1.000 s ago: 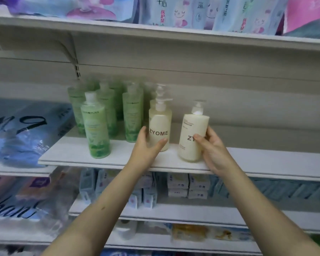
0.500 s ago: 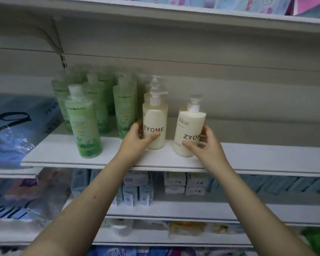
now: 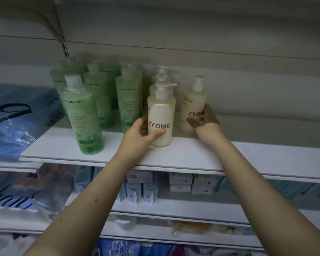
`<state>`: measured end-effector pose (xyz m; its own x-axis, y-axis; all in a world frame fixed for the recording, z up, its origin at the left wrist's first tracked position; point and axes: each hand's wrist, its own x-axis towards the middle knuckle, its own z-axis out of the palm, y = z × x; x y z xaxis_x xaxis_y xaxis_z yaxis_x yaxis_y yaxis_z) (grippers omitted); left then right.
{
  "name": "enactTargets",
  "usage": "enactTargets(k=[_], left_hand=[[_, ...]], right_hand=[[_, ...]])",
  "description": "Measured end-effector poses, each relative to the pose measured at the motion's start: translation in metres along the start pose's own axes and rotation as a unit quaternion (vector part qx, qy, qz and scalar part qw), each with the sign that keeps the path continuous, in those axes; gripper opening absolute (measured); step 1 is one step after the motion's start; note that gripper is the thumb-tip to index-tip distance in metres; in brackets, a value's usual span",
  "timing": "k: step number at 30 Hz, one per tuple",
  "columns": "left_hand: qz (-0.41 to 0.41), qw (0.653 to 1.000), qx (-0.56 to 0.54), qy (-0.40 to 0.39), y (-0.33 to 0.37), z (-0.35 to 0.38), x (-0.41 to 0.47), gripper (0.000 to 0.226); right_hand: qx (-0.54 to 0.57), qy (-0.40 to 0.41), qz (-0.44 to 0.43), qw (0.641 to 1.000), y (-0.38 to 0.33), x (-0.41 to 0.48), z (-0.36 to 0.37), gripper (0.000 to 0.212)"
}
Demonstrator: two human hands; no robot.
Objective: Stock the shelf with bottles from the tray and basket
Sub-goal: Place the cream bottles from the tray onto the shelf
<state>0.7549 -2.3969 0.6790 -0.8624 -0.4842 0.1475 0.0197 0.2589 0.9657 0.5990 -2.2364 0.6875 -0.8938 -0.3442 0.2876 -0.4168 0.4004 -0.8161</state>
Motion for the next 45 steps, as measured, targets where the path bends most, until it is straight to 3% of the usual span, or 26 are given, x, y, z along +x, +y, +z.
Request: enactTargets(k=[14,29,36,40,45], left_hand=[[0.01,1.0,0.019,0.004,0.0,0.001,0.002,0.063],[0.011,1.0,0.008,-0.003,-0.002,0.0,0.004,0.065],[0.013,1.0,0.012,-0.013,0.001,-0.002,0.001,0.062],[0.015,1.0,0.01,-0.021,0.003,-0.002,0.002,0.062],[0.042,0.998,0.047,-0.016,-0.003,-0.004,-0.001,0.063]], right_hand=[[-0.016,-0.033,-0.033,0.999,0.011,0.063,0.009,0.06],[0.026,-0.05,0.011,0.998,0.012,0.077,0.012,0.063],[0.075,0.02,0.102,0.992,0.007,0.045,0.008,0.092],[0.134,0.065,0.118,0.982,0.004,0.014,-0.003,0.082],[0.206,0.102,0.088,0.969,-0.019,-0.054,-0.023,0.051]])
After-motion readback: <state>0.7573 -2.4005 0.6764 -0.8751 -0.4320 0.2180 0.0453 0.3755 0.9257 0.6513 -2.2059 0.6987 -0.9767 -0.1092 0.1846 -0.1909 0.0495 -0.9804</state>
